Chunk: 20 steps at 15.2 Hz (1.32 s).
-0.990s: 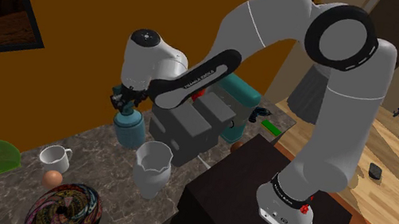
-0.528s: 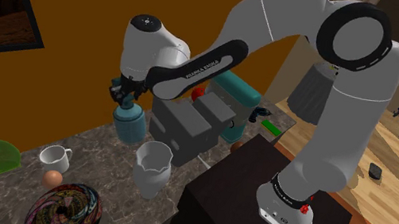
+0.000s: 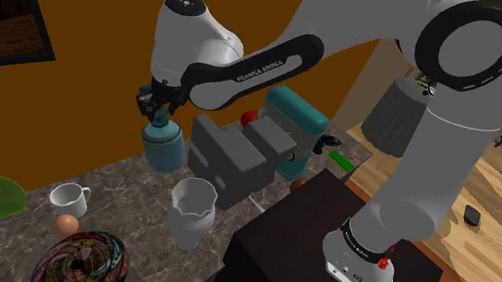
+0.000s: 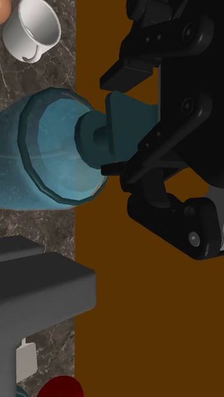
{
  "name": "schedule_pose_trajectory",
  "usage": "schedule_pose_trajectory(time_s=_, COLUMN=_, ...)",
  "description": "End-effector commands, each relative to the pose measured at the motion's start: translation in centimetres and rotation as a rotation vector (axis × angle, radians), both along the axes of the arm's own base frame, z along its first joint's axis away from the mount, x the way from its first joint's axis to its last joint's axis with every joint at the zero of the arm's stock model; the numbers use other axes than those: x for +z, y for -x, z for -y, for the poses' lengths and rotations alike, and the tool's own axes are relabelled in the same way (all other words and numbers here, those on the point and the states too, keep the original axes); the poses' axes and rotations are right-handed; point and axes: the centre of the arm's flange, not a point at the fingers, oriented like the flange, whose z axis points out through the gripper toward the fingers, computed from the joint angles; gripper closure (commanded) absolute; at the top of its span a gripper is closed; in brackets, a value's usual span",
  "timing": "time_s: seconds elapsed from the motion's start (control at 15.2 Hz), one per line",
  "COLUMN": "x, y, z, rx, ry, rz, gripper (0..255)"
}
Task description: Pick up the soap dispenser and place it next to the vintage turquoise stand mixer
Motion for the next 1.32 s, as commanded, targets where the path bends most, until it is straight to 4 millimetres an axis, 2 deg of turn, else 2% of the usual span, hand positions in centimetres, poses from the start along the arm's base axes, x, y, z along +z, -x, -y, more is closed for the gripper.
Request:
schedule_pose_trajectory(time_s=0.0, x=1.2, y=0.0, z=0.0, rx=0.000, ry=0.000, rz=0.001, gripper=255)
schedule_pose_trajectory(time_s=1.25, x=11.2, y=0.0, z=0.0, rx=0.000, ry=0.000, rz=0.001, gripper=255)
